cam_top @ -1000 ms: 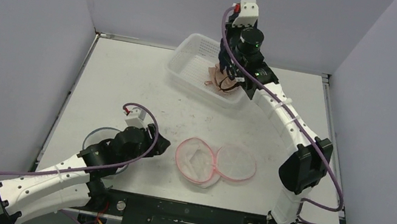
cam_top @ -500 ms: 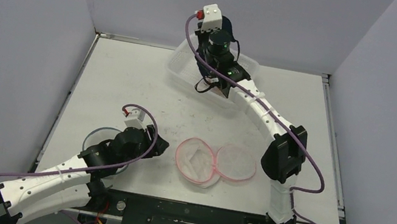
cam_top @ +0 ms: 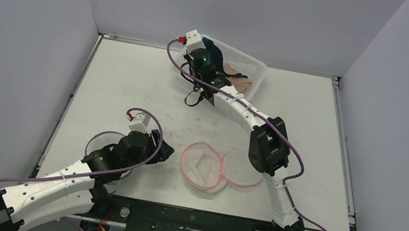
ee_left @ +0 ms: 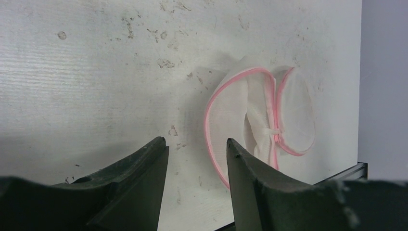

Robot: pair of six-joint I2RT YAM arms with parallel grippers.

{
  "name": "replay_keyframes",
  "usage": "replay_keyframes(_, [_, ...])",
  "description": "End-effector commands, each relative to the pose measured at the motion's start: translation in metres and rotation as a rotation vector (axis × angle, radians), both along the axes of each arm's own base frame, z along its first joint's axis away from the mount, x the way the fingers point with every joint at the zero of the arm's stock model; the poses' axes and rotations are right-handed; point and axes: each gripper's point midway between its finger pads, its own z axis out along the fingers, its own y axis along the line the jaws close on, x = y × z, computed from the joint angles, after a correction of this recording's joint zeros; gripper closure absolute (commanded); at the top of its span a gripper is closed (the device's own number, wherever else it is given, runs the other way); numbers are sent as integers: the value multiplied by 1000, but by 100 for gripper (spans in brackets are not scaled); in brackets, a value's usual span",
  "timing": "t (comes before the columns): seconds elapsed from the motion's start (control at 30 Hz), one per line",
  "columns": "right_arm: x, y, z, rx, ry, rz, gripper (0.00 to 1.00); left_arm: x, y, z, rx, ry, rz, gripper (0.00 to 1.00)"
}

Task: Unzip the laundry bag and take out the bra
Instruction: Place the bra in the bin.

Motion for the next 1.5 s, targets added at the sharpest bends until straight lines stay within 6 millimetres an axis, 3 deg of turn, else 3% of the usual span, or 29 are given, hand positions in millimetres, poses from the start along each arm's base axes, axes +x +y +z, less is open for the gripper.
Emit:
replay_keyframes(0.0, [12,9,29,63,-59,-3,95,5,-4,5,-29,-21,-1,54])
replay_keyframes(0.27, [17,20,-13,23,1,16,91,6,-4,-1,-26,-5,-5,54])
replay_keyframes(0.53, [4,45,-27,54,55,109,59,5,-6,-5,-28,9,-11,54])
replay_keyframes(0.77, [-5,60,-18,140,89,175,38,4,-7,-6,-31,15,-15,54])
replay_keyframes(0.93, [-13,59,17,242,80,210,30,5,-7,-4,-35,12,-12,54])
replay_keyframes(1.13, [-36,34,98,452,36,241,23,12,-9,9,-25,-18,-16,54])
replay_keyframes(1.23, [-64,14,141,535,-5,248,20,17,-9,21,-17,-46,-17,48])
replay_keyframes(1.33, [-102,-12,165,604,-18,256,19,21,-10,34,-23,-72,-23,32])
replay_keyframes(1.37, [-121,-25,181,637,-37,268,19,23,-12,38,-30,-82,-29,26])
replay_keyframes(1.47, [-164,-58,180,699,-18,266,18,23,-20,49,-69,-103,-73,16])
